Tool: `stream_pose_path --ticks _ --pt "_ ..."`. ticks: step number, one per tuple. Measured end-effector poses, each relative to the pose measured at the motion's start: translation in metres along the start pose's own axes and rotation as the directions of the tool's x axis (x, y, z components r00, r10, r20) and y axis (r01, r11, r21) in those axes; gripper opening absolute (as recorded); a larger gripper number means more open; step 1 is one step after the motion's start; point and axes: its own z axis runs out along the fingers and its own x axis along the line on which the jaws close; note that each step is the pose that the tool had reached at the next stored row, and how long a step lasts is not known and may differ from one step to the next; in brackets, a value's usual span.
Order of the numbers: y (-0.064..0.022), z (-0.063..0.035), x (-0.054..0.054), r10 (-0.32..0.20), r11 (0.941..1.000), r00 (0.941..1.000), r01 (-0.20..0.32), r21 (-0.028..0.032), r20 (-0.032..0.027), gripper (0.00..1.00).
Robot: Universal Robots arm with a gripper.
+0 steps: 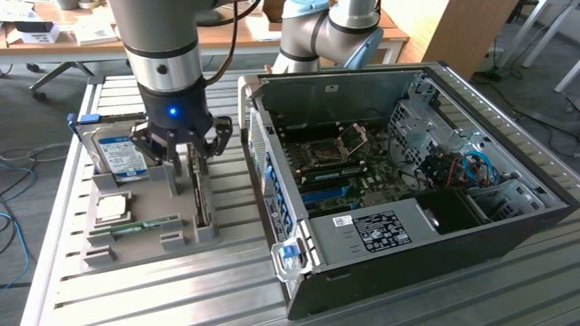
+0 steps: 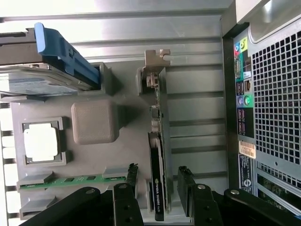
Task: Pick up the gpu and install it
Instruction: 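Pick up the gpu and move the gpu toward the slot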
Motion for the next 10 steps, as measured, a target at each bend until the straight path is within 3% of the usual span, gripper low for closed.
stream_pose_path --ticks 10 --pt "-0.0008 0.0181 0.000 0.000 1.0000 1.0000 0.000 0.0001 0.0000 0.47"
